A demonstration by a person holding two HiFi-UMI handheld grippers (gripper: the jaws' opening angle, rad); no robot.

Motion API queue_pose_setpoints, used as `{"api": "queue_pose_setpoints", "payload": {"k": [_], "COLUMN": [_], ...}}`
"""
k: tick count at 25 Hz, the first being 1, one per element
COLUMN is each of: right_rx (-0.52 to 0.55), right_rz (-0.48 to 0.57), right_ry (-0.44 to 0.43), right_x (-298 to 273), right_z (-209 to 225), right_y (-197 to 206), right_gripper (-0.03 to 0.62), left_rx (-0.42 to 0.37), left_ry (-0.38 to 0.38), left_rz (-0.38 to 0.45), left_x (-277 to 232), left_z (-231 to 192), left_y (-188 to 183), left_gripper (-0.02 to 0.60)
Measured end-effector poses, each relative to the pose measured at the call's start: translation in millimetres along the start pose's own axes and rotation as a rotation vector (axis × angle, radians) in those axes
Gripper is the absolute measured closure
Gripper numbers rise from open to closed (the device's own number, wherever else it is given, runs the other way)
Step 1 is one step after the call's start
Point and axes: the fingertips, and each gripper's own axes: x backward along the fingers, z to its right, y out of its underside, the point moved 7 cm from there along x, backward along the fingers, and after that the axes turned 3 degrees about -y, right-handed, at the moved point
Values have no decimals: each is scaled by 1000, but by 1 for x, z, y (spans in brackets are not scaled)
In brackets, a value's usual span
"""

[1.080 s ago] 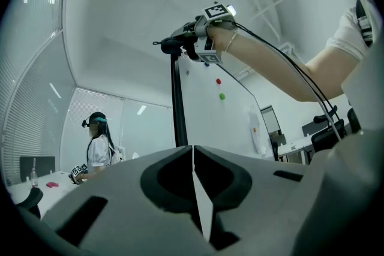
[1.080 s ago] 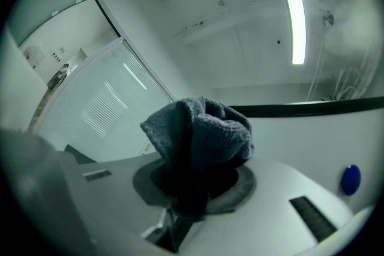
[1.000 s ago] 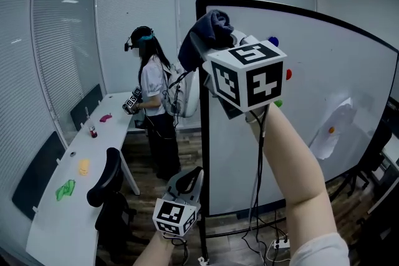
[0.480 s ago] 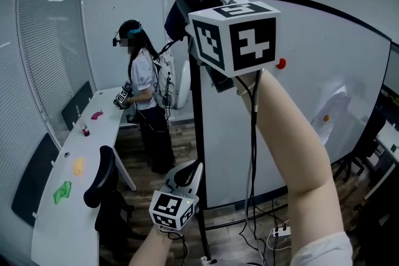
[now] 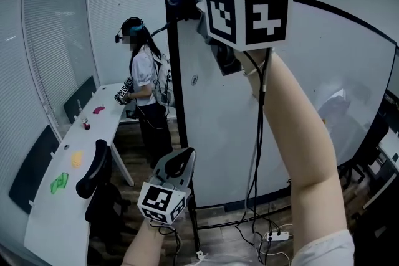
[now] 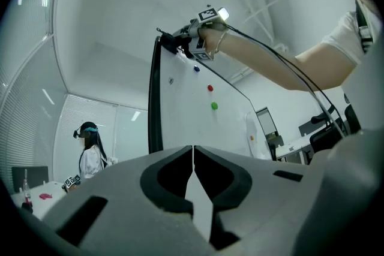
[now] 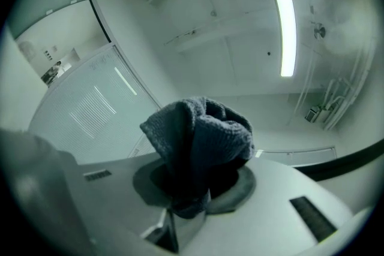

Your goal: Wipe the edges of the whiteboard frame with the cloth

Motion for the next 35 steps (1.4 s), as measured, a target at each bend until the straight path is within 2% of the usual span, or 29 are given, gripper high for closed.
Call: {"api": "queue_pose_setpoints", "payload": {"k": [6,12,16,20,27,32,35], "right_rx": [69,58,121,126,140,261,247], "right_rz": [16,29,20,15,6,17,24], "right_ry": [25,20,42,54,58,53,54], "right_x": [28,60,82,99,126,138,141], "right_z": [47,94,122,150,189,200,209], "right_y": [-3,2,5,4,13,17,18], "right_gripper": [517,517,517,517,517,517,517], "left_rx": [-69,-89,-82,-57,-16,-12,-3], "left_ry": [-14,-47,-55,-70,-45,-95,-74], "left_rz": [6,-13,-13,-20,-30,-44,-59], "left_x": [-29,-58,-76,-95,-132,-137,-142], "left_z": [33,71,101,131,196,214,219], "left_y": [-9,-6,-4,0,12,23,26], "left_gripper": [558,558,557,558,558,558,557]}}
